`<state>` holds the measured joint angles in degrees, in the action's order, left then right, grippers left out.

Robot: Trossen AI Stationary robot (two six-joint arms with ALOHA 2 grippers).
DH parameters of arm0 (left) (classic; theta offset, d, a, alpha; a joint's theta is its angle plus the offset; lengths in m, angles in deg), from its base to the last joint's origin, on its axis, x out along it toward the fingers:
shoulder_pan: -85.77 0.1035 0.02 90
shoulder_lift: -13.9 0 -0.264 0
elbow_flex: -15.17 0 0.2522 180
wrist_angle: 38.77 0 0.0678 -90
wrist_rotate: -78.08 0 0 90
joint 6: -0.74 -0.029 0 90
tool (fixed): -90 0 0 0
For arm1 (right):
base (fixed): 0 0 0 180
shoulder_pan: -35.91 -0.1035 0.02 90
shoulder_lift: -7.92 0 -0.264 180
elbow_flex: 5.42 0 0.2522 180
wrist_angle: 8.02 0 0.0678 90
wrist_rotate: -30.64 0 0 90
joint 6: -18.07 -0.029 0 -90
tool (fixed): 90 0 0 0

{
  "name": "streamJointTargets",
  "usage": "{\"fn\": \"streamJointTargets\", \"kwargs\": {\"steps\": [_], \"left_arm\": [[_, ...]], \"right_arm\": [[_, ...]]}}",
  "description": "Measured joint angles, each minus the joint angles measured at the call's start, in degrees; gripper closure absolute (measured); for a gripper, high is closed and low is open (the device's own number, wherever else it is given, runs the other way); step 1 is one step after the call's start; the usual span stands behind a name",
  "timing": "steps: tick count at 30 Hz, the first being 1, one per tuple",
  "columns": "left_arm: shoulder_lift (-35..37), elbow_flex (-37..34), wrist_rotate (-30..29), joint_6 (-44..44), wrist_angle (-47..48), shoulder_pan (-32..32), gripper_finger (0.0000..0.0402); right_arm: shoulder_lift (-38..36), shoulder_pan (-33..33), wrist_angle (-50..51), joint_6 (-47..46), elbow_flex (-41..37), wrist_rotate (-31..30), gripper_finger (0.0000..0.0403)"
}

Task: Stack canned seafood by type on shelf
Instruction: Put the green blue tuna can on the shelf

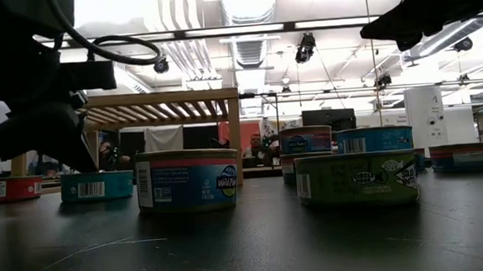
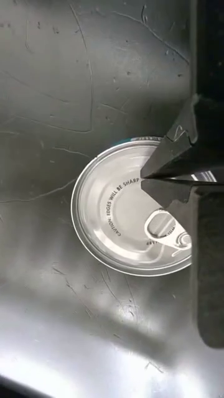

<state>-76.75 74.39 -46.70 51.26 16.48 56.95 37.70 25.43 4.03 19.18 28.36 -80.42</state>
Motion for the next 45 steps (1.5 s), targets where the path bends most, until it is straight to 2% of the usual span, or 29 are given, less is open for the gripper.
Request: {"fn": "streamJointTargets", "kwargs": {"steps": [12,19,23,28,32,38,45], "left_arm": [[0.1,4.3,11.9,-1.9,-0.5,-1.1,0.0400],[0.1,4.7,15.5,-1.3,-1.3,-2.5,0.0400],[0.3,5.0,14.9,-1.4,-1.8,-2.8,0.0400],[0.3,9.4,13.3,-3.8,3.3,-3.0,0.0400],[0.5,10.7,9.2,-4.9,7.3,-5.2,0.0400],[2.2,8.5,8.2,1.1,8.0,-8.6,0.0400],[3.2,4.8,6.8,6.9,4.3,-10.4,0.0400]], "right_arm": [[0.0,0.0,0.1,-0.5,-0.3,0.0,0.0369],[0.0,0.0,0.0,-0.7,-0.3,0.0,0.0369],[0.0,0.0,0.0,-0.7,-0.3,0.0,0.0369],[0.0,0.0,-0.1,-0.6,-0.3,0.0,0.0369],[0.0,0.0,-0.3,-0.5,-0.3,0.0,0.0369],[0.0,0.0,-0.2,-0.6,-0.3,0.0,0.0369],[0.0,0.0,-0.3,-0.5,-0.3,0.0,0.0369]]}}
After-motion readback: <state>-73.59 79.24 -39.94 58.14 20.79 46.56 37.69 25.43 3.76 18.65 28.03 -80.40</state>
